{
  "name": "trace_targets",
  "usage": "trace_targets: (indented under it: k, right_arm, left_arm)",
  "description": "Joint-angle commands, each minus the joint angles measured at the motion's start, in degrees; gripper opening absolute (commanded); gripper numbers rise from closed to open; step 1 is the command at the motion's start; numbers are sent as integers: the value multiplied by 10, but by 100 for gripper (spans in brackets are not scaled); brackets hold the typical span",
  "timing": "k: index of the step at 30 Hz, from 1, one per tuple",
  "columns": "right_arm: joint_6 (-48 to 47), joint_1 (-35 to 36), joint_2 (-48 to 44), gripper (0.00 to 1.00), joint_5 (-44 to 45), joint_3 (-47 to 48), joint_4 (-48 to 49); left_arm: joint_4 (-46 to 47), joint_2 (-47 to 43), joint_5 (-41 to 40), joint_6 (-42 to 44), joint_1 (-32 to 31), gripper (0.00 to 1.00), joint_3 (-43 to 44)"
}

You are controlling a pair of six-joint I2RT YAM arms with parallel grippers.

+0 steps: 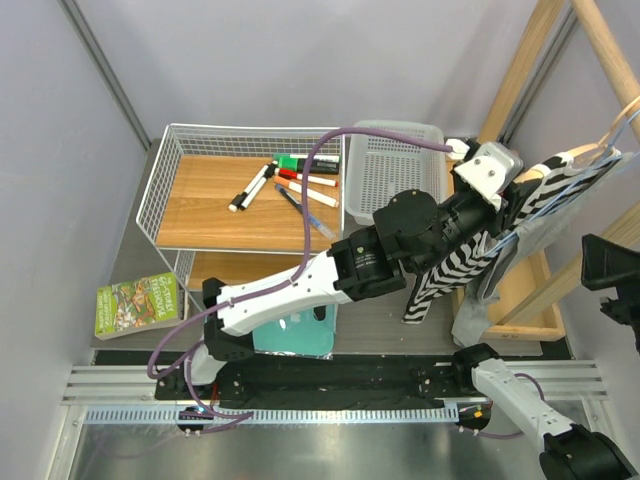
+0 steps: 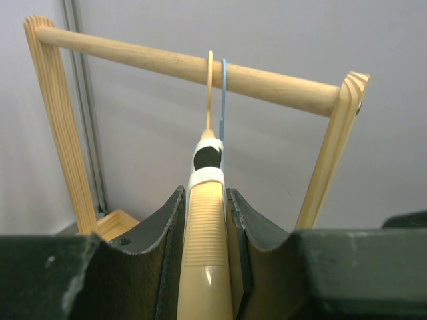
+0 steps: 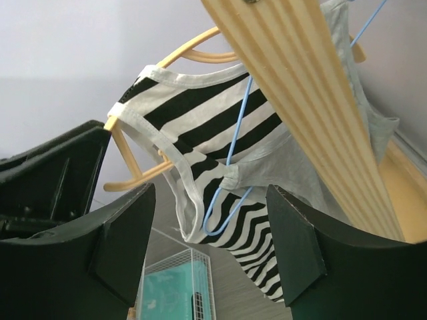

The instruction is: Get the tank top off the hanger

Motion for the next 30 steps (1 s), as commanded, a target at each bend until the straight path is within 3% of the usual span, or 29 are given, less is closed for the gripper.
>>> trace_targets:
  k: [1,13,20,24,30]
  right_arm:
    - [51,1,52,73,10,-3,12]
    - [90,2,131,75,41,1,62]
    - [88,3,177,73,102,27,61]
    - [96,3,201,64,76,32,69]
    - [114,3,193,60,84,-7,98]
  left_arm:
    - [27,-40,30,-3,-2,0,-32]
    - [-4,-38,37,29,-13,0,-55]
    - [-4,-58,28,61,-19,0,-96]
    - [-3,-61,23,88,-24,0,-112]
    - [-3,-61,19,102,-31,0,-122]
